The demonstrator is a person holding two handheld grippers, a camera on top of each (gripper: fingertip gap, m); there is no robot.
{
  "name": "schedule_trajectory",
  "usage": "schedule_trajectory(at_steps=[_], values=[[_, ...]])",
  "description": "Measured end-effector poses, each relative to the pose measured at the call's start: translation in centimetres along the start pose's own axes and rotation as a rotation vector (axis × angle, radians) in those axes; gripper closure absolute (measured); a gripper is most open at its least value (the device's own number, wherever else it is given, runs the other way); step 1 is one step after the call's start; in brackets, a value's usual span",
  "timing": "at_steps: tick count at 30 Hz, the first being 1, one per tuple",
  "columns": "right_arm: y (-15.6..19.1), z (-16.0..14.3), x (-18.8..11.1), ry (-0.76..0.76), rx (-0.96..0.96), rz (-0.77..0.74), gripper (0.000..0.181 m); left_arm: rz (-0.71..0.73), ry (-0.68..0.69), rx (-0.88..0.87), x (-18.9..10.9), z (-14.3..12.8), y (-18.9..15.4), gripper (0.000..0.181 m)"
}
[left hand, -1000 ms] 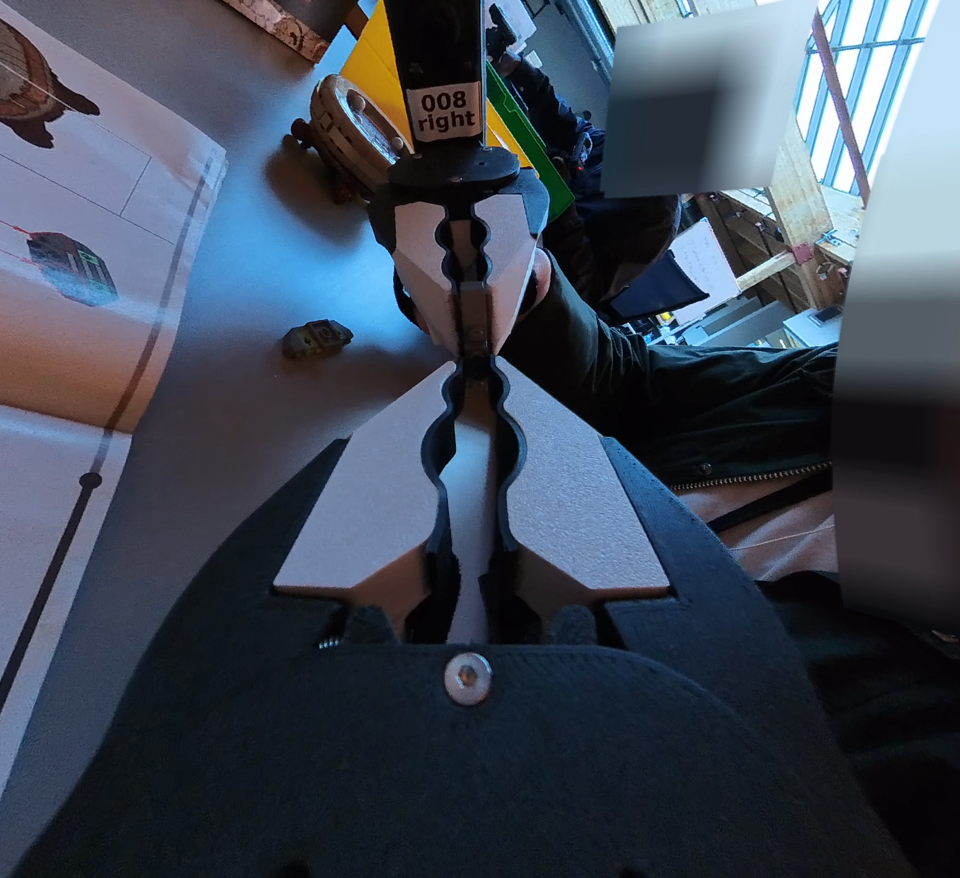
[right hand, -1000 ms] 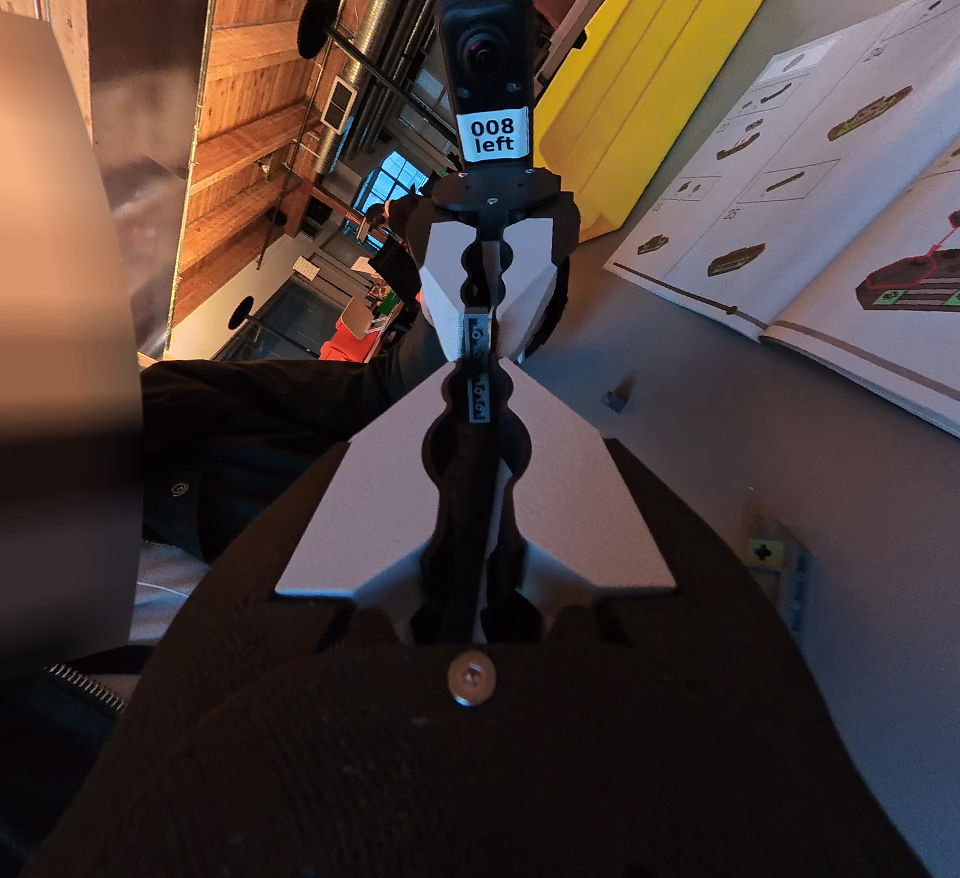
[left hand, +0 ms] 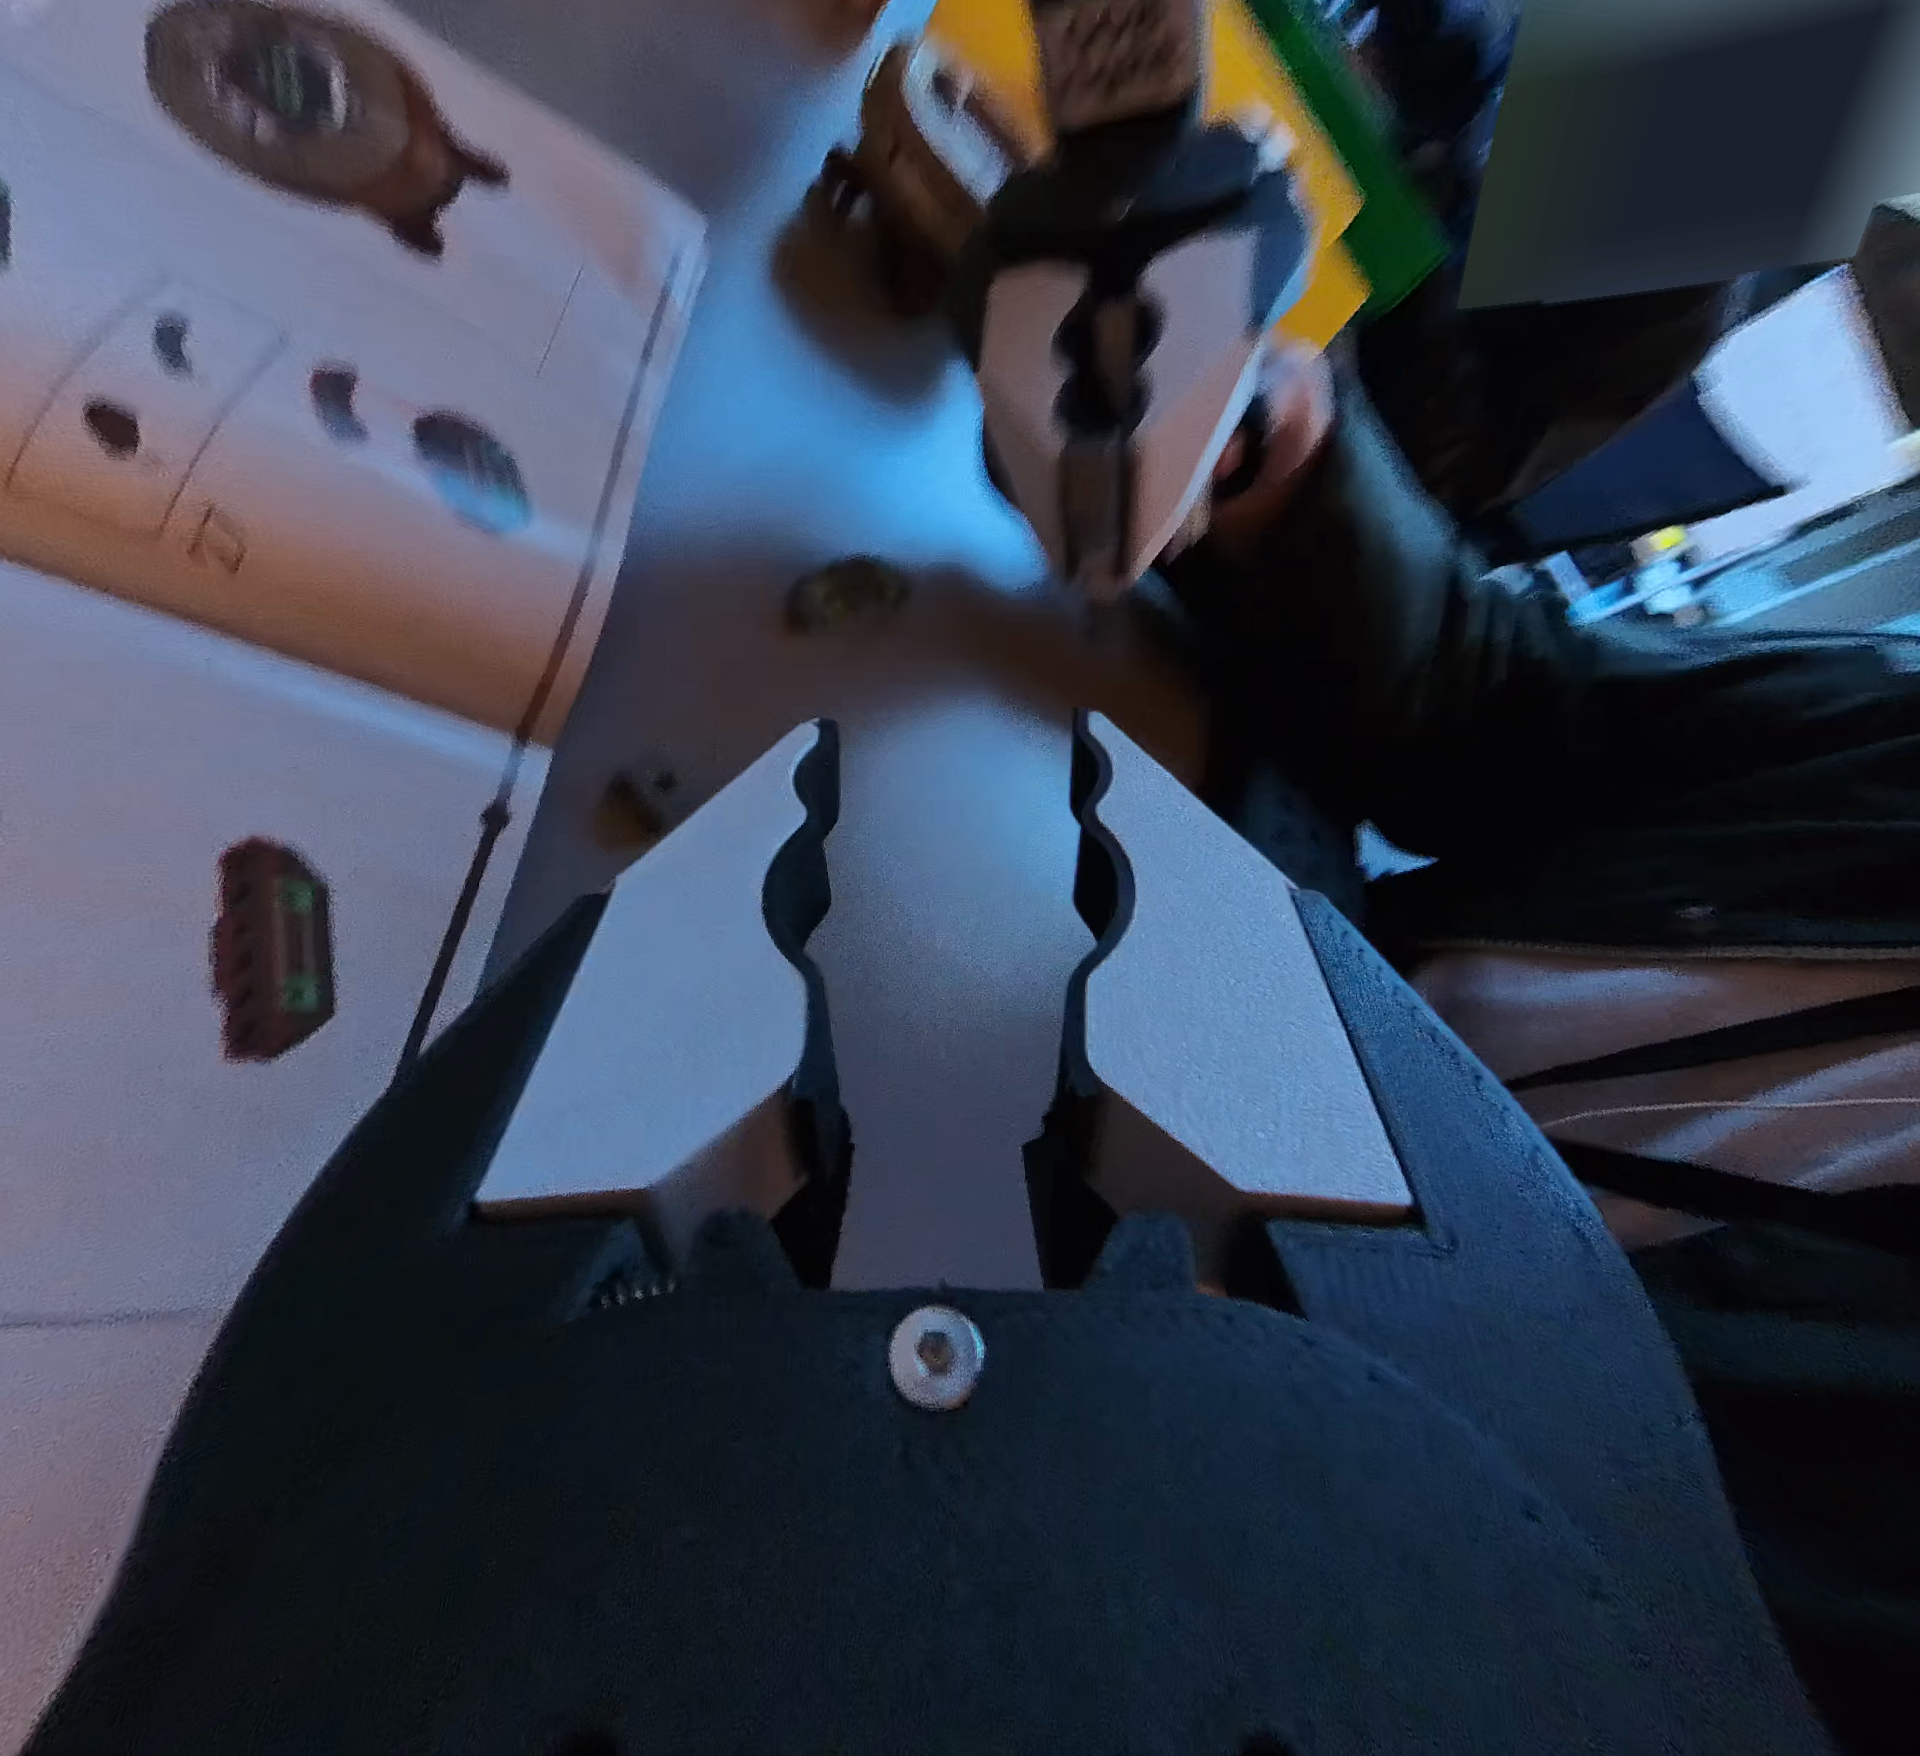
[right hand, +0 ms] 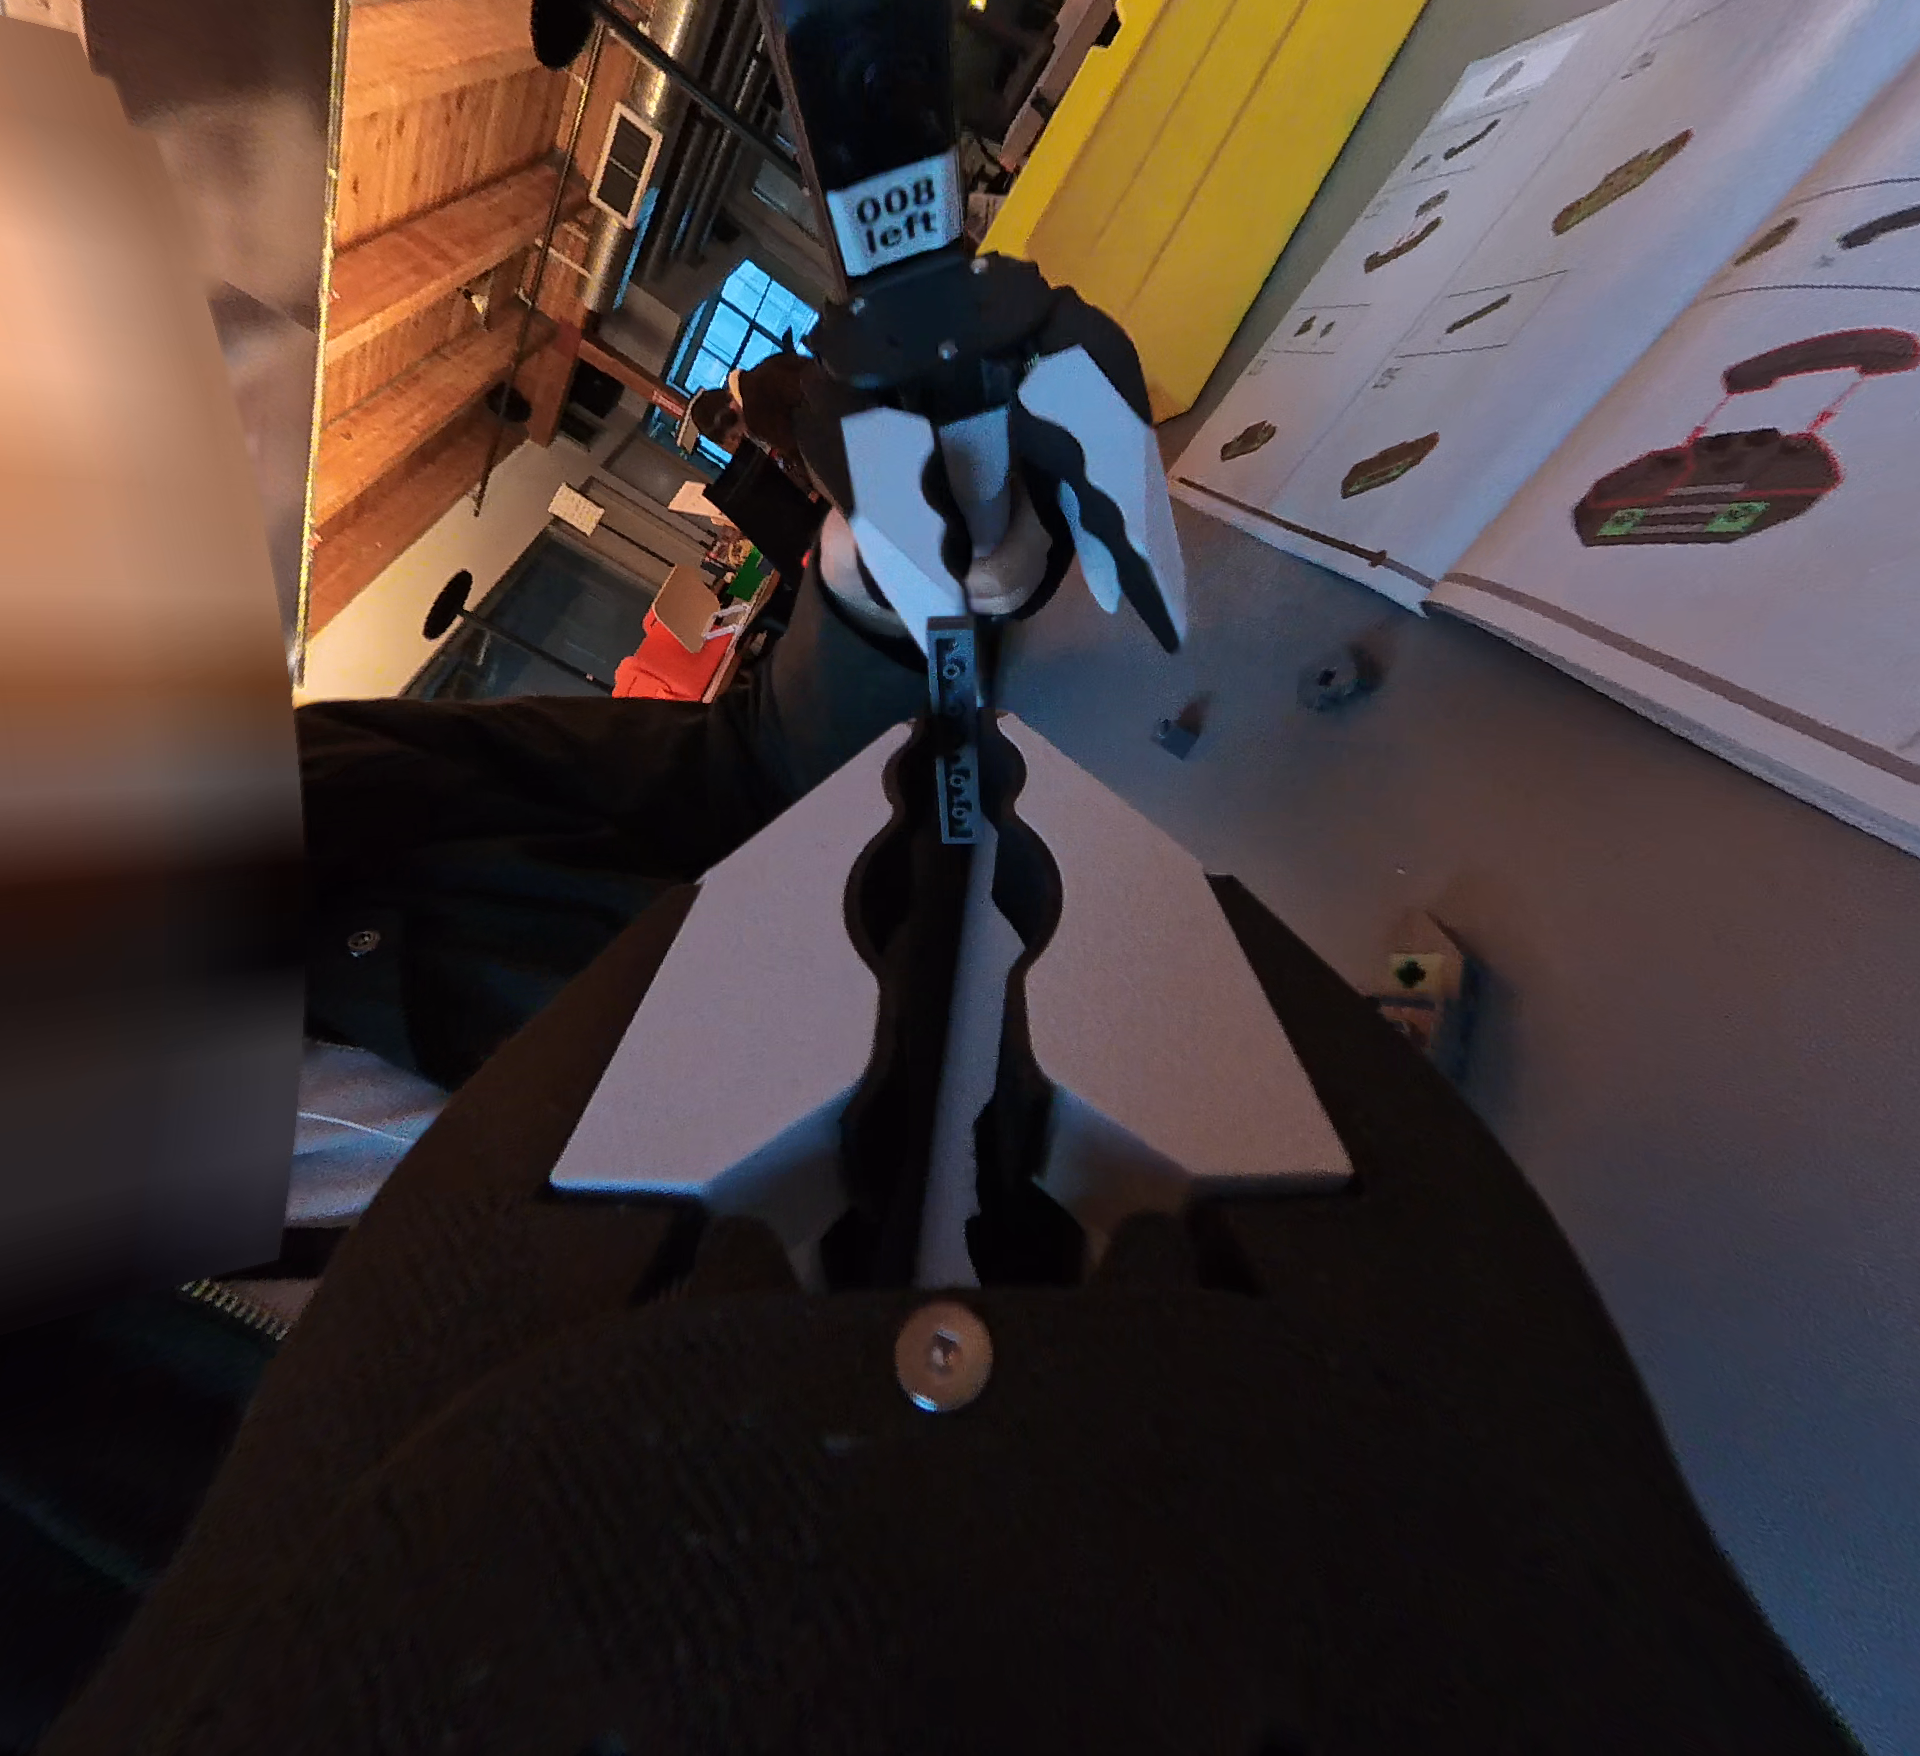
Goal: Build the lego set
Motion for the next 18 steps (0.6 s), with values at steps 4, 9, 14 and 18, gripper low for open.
schedule_trajectory(at_steps=[4,9,14,18], values=[[0.4,-0.6,1.2,0.044,-0.045,0.024,0.174,-0.151,-0.101,-0.048,0.3,0.6,-1.1,0.146],[0.6,-1.3,2.2,0.098,-0.078,0.036,0.175,-0.201,-0.086,-0.055,1.1,0.3,-1.4,0.175],[0.7,-1.2,2.2,0.068,-0.092,0.042,0.174,-0.199,-0.093,-0.040,0.7,0.4,-1.6,0.175],[0.8,-0.5,1.8,-0.030,-0.082,0.070,0.174,-0.210,-0.078,-0.053,0.8,0.3,-1.6,0.175]])
Point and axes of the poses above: each gripper's, where its closed fingertips meet, x out along the fingers, z out of its top, y = z × x across the jaws, the point moved 10 cm from there along -x, back along the fingers, and after that the axes turned 15 degrees about -y, right-handed, at the moved point
